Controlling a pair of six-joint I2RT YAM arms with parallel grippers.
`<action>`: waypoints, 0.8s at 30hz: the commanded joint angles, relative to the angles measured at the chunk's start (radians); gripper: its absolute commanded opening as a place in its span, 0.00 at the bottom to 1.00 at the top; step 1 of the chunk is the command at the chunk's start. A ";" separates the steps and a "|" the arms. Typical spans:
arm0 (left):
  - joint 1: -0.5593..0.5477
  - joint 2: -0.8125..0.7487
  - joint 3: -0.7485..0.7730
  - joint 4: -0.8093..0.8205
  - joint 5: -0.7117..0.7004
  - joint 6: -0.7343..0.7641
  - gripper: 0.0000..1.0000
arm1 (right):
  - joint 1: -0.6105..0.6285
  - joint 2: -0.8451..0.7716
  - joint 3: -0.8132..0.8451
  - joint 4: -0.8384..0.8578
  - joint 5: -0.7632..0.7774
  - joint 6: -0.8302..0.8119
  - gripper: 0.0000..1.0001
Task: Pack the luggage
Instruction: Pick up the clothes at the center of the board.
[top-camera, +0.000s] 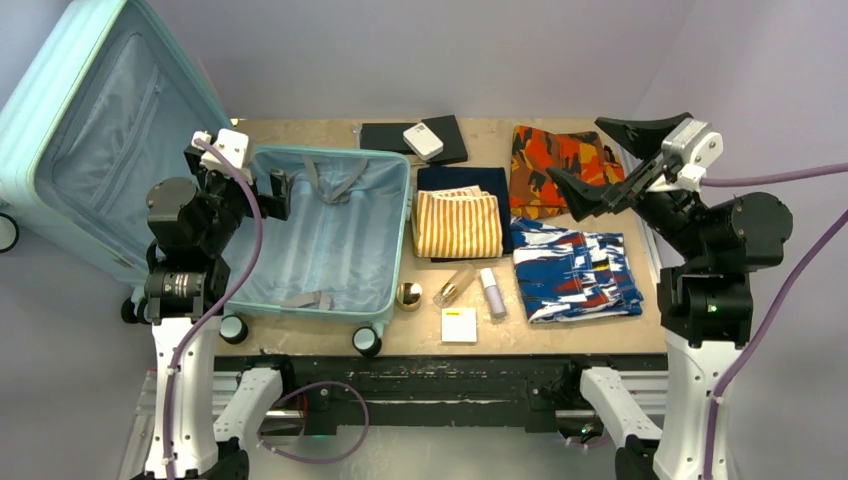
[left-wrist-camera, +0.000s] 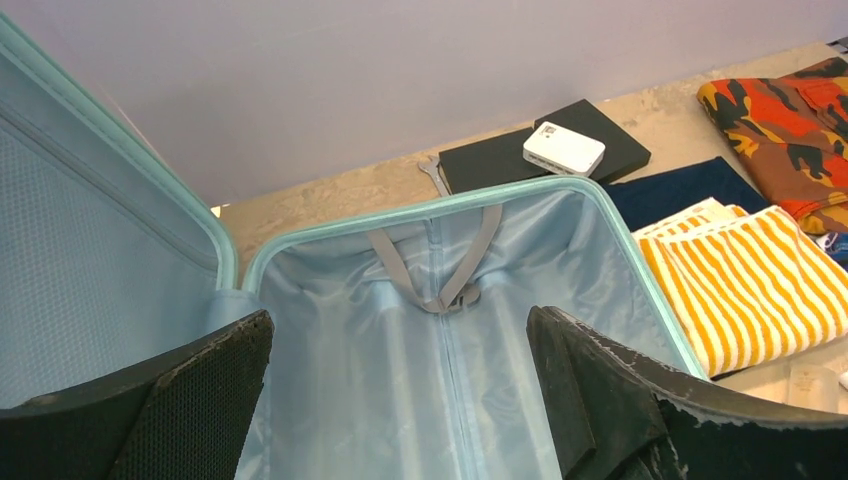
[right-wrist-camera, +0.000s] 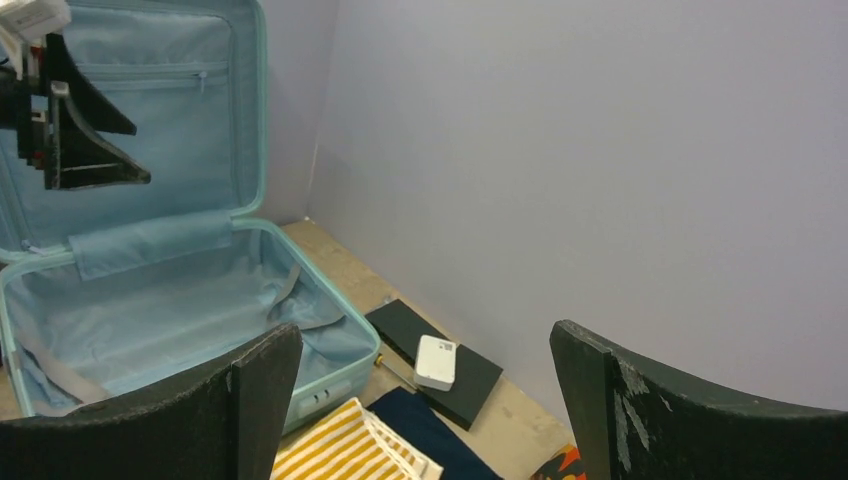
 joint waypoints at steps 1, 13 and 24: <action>0.025 0.008 -0.017 0.058 0.075 -0.035 0.99 | -0.006 0.014 -0.005 0.053 0.043 0.029 0.99; 0.029 0.011 -0.067 0.061 0.231 0.049 0.99 | -0.006 -0.022 -0.159 0.102 0.036 -0.171 0.99; 0.029 0.028 -0.107 0.057 0.298 0.093 0.99 | -0.006 -0.007 -0.416 0.269 0.301 -0.188 0.99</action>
